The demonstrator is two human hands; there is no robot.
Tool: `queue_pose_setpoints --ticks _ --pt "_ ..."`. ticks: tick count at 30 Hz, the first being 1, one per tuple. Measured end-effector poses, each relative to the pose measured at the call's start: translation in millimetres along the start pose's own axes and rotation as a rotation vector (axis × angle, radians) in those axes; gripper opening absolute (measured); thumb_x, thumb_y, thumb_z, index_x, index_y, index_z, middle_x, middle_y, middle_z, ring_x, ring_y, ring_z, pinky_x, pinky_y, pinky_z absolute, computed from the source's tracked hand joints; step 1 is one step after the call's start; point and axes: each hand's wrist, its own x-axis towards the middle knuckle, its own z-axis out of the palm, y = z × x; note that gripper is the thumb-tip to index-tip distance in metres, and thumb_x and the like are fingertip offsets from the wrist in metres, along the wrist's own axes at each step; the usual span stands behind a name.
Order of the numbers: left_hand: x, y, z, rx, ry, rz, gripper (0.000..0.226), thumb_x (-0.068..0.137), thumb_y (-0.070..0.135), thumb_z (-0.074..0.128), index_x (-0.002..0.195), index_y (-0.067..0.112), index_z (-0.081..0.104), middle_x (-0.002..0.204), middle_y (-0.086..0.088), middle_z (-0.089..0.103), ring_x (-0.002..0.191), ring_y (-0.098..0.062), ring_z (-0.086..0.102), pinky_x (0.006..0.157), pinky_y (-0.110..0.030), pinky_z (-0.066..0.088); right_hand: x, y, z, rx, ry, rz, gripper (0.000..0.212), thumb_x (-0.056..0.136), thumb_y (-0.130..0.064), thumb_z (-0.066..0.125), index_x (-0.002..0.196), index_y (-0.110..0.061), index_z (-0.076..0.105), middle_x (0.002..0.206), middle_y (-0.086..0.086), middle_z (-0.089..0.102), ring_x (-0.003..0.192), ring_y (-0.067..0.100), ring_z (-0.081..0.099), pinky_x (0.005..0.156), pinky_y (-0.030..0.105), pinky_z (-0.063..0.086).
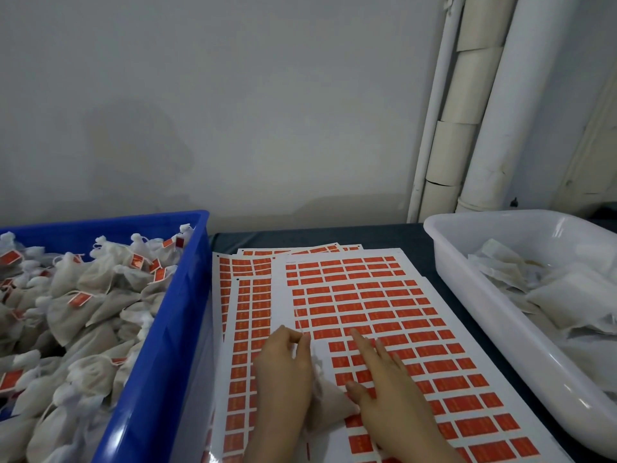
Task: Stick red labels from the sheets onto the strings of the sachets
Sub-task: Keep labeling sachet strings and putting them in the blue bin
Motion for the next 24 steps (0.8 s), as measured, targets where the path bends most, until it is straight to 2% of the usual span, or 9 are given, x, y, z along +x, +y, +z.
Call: queue_pose_setpoints --ticks 2,4,6,9,12,15,17,19,24 --pt "-1.7 -0.9 0.5 0.031 0.023 0.014 0.002 0.09 0.026 0.06 0.088 0.027 0.059 0.109 0.005 0.065 0.093 -0.011 0.06 0.075 -0.015 0.046 -2.0 0.3 -1.8 0.017 -0.003 -0.001 0.075 0.091 -0.045 0.046 0.141 -0.045 -0.01 0.156 -0.01 -0.001 0.143 0.019 0.004 0.114 0.042 0.013" --pt "-1.0 -4.5 -0.7 0.096 0.049 0.028 0.004 0.089 0.03 0.06 0.092 0.027 0.06 0.117 0.005 0.063 0.1 -0.014 0.06 0.089 -0.026 0.05 -3.5 0.3 -2.4 0.025 -0.01 0.002 0.075 0.092 -0.043 0.046 0.141 -0.044 -0.01 0.156 -0.01 -0.001 0.143 0.019 0.005 0.114 0.042 0.013" --pt "-0.7 -7.7 -1.2 0.165 0.027 0.019 0.012 0.089 0.033 0.058 0.098 0.026 0.06 0.115 0.005 0.063 0.096 -0.012 0.061 0.09 -0.026 0.051 -4.2 0.3 -2.2 0.04 -0.008 0.009 0.074 0.092 -0.041 0.046 0.142 -0.044 -0.009 0.156 -0.009 0.0 0.143 0.019 0.006 0.114 0.041 0.014" --pt "-2.7 -9.7 3.8 0.231 -0.013 0.042 0.014 0.091 0.035 0.056 0.102 0.027 0.06 0.121 0.006 0.062 0.1 -0.013 0.061 0.095 -0.026 0.049 -6.2 1.4 -0.5 0.089 0.017 0.009 0.074 0.093 -0.037 0.047 0.142 -0.043 -0.006 0.155 -0.011 0.005 0.143 0.016 0.012 0.115 0.039 0.018" --pt "-3.7 -5.8 4.8 0.158 0.001 0.047 0.005 0.09 0.034 0.057 0.093 0.03 0.055 0.114 0.007 0.063 0.091 -0.009 0.058 0.087 -0.02 0.047 -8.8 4.0 0.7 0.16 0.082 0.0 0.072 0.092 -0.037 0.049 0.142 -0.044 -0.003 0.153 -0.015 0.015 0.14 0.012 0.021 0.113 0.035 0.022" --pt "0.5 -4.7 2.1 0.016 0.025 -0.006 0.004 0.09 0.031 0.059 0.088 0.029 0.056 0.11 0.008 0.064 0.09 -0.012 0.061 0.084 -0.022 0.049 -9.7 7.0 -1.1 0.243 0.105 0.002 0.071 0.092 -0.036 0.049 0.142 -0.044 -0.001 0.151 -0.017 0.02 0.137 0.01 0.027 0.11 0.031 0.025" --pt "2.1 -4.7 -0.3 -0.08 -0.004 -0.022 0.009 0.09 0.03 0.059 0.081 0.028 0.057 0.095 0.011 0.065 0.075 -0.007 0.059 0.065 -0.013 0.045 -10.0 9.6 -3.2 0.302 0.11 -0.008 0.072 0.091 -0.035 0.05 0.142 -0.044 0.0 0.149 -0.019 0.023 0.136 0.009 0.031 0.109 0.028 0.027" --pt "3.7 -4.6 -2.9 -0.167 -0.03 -0.03 0.013 0.091 0.028 0.058 0.077 0.028 0.058 0.083 0.015 0.063 0.07 -0.006 0.059 0.054 -0.009 0.037 -10.6 11.8 -5.1 0.343 0.121 -0.021 0.07 0.09 -0.034 0.052 0.142 -0.043 0.005 0.148 -0.019 0.025 0.134 0.008 0.033 0.107 0.026 0.029" --pt "9.9 -3.5 -12.1 -0.327 -0.039 -0.056 0.01 0.09 0.029 0.059 0.08 0.029 0.062 0.081 0.019 0.062 0.074 -0.007 0.059 0.054 -0.01 0.04 -11.9 11.7 -7.1 0.367 0.157 -0.013 0.054 0.09 -0.031 0.051 0.138 -0.04 0.027 0.143 -0.014 0.038 0.129 0.01 0.041 0.105 0.029 0.034"
